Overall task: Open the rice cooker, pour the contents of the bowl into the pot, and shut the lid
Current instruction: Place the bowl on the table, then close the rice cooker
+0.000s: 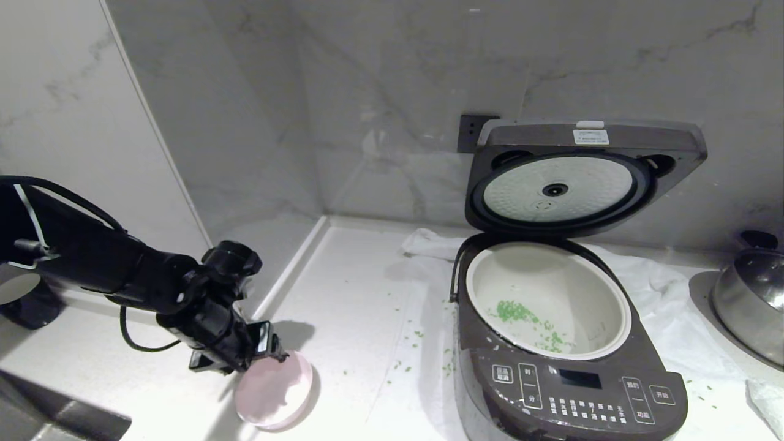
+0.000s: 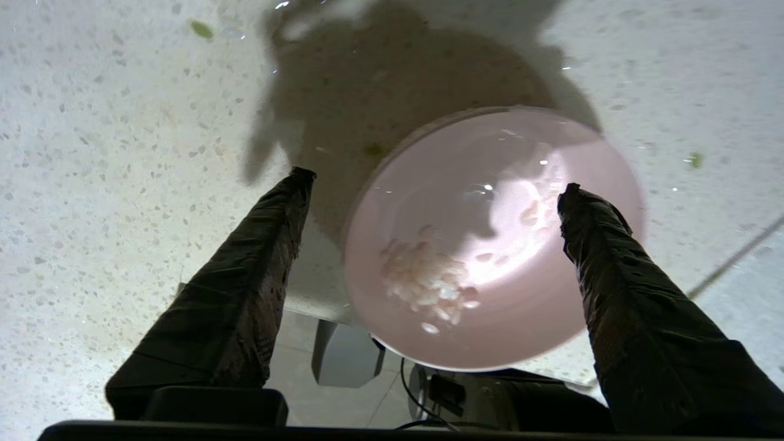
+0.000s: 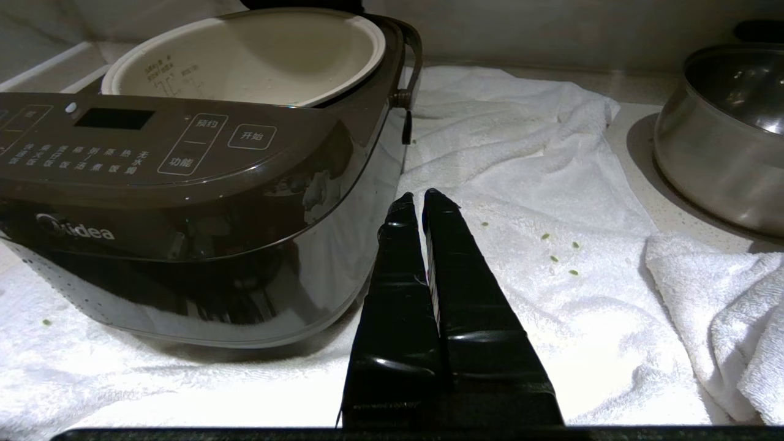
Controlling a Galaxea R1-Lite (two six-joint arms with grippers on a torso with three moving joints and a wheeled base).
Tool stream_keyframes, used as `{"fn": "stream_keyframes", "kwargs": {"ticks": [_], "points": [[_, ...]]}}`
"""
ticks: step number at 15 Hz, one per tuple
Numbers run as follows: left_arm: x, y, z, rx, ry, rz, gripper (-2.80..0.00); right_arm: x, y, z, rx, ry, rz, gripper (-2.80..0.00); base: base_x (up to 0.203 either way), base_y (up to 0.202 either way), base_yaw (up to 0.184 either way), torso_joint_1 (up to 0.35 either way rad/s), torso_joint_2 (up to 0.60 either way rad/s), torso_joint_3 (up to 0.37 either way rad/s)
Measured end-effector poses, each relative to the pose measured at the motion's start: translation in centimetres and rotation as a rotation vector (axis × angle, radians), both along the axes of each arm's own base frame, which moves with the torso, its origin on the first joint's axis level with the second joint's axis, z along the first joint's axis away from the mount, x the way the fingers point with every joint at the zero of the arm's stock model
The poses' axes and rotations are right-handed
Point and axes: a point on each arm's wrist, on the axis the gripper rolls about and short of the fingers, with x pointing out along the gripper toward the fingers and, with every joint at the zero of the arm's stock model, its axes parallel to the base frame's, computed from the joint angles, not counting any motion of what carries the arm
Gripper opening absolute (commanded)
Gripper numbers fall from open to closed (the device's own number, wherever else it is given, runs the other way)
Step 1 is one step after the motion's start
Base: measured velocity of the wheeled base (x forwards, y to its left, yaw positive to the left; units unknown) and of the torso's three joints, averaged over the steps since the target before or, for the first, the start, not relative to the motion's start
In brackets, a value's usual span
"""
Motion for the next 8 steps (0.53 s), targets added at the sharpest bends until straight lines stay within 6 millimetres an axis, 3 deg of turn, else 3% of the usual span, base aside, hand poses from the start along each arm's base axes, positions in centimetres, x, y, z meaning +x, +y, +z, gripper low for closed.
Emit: {"fn": "stream_keyframes", "kwargs": {"ticks": [8], "points": [[0.0,-2.8,5.8,-0.065,-0.156,-0.035,0.0,0.0,0.0,0.0,0.0,0.0,0.0,-2.8,0.0,0.0,0.0,0.0,0.0,0.0]]}}
